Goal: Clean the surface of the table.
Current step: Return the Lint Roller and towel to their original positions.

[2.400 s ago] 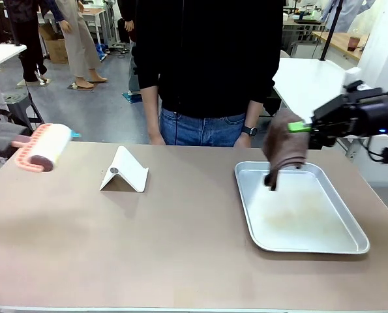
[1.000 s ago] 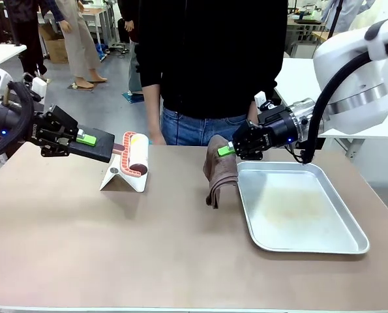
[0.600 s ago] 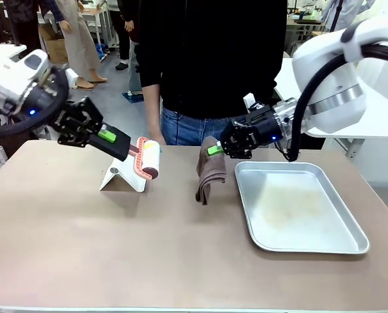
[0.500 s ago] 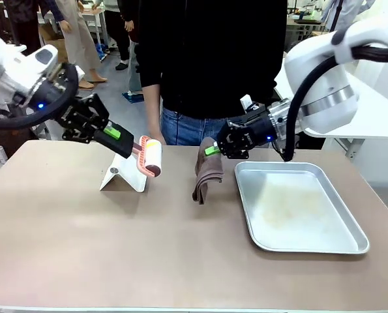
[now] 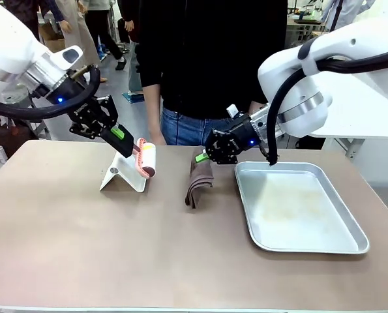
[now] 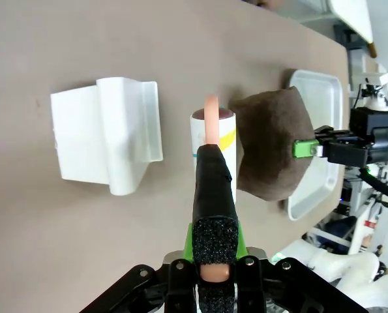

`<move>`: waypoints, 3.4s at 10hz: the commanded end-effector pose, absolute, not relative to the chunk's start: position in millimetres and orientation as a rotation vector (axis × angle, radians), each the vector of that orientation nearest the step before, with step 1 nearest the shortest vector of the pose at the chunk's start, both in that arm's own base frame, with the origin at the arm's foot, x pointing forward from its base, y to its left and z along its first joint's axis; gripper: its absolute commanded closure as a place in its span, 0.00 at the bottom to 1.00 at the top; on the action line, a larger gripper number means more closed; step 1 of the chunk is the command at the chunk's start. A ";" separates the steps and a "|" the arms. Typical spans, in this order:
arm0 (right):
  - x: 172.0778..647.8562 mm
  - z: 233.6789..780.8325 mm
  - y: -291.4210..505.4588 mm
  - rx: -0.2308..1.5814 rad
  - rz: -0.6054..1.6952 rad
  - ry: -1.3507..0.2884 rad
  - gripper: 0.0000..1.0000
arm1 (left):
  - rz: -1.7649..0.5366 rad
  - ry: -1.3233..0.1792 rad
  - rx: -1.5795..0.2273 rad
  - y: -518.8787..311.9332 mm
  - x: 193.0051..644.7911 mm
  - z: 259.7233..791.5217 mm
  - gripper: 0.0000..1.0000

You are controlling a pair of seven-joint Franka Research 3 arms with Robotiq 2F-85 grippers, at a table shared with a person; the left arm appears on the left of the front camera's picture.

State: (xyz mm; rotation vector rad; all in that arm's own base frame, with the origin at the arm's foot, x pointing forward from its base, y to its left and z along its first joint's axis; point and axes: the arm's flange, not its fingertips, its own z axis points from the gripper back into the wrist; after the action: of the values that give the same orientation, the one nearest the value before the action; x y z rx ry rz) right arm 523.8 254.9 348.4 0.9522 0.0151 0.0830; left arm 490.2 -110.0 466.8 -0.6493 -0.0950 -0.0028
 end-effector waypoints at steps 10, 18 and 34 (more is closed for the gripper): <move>518.3 337.3 217.7 0.716 -0.006 0.138 0.93 | -0.033 -0.035 -0.566 -105.0 514.4 429.6 0.78; 509.8 339.3 250.9 0.446 0.025 0.027 0.93 | -0.027 -0.048 -0.531 -102.3 516.2 425.3 0.78; 510.5 330.3 254.8 0.484 0.051 0.063 0.93 | -0.009 -0.066 -0.613 -94.0 534.7 408.0 0.78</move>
State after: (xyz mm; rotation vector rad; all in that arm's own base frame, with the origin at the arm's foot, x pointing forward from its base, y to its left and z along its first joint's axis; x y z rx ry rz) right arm 507.8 250.6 329.4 0.4705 0.0538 0.0491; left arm 531.0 -101.1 405.9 -0.5971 -0.0513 -0.0026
